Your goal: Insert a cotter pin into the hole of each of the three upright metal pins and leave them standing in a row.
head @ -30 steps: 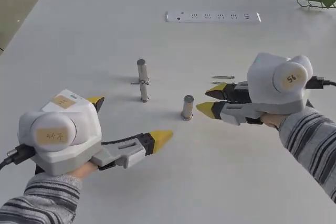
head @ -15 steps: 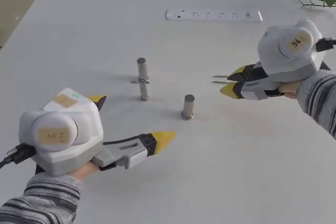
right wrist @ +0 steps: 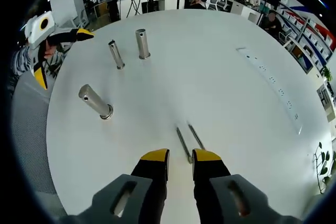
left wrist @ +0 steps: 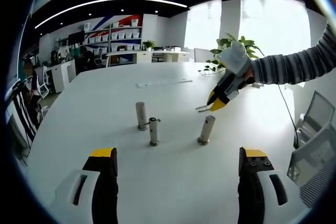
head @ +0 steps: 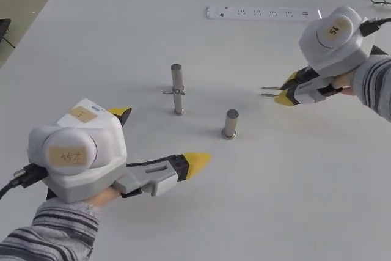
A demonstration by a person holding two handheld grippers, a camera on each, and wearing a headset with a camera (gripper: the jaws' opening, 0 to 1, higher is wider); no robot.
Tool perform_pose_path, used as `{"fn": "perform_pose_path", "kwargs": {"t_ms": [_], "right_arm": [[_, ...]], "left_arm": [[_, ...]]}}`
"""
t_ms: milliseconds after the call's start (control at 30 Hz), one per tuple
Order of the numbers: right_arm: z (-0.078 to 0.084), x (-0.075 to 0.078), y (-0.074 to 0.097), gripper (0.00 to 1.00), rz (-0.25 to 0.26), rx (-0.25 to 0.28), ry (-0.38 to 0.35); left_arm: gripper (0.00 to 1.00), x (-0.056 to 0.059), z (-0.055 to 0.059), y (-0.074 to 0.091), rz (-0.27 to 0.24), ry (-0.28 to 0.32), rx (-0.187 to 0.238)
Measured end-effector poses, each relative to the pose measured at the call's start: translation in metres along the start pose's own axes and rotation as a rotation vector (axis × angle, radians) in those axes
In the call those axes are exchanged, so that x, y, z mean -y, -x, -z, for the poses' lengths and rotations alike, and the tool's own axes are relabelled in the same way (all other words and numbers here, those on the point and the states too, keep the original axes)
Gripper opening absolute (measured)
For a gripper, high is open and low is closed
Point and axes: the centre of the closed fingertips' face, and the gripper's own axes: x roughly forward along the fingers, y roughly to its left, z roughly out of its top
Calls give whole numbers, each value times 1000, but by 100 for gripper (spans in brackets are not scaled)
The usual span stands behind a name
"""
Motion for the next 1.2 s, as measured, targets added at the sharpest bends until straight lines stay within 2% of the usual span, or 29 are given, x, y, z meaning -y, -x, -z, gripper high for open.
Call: {"fn": "perform_pose_path", "kwargs": {"t_ms": [133,167,200,233,433,733,967,1200], "right_arm": [[5,4,-6,12,-6,-36,14],[6,4,-8,12,-15,-45,18],[3,4,-7,10,-30,-28,7],[4,8,-8,9,-25,-32,-10],[5,6,-6,8,-82,-82,-1],[7,7,-6,0,-67,-129,68],[7,9,-6,0,-63,-125,93],[6,3,-4,0,-57,-90,127]], "left_arm": [[95,-2,0,0,-2,-1,-1],[95,-2,0,0,-3,0,-1],[95,-3,0,1,-3,-1,0],[95,-3,0,1,-4,-1,-1],[94,-3,2,0,1,-2,-10],[93,-5,1,1,2,-14,-18],[92,-3,1,1,3,-19,-23],[91,-2,0,2,5,-22,-24]]}}
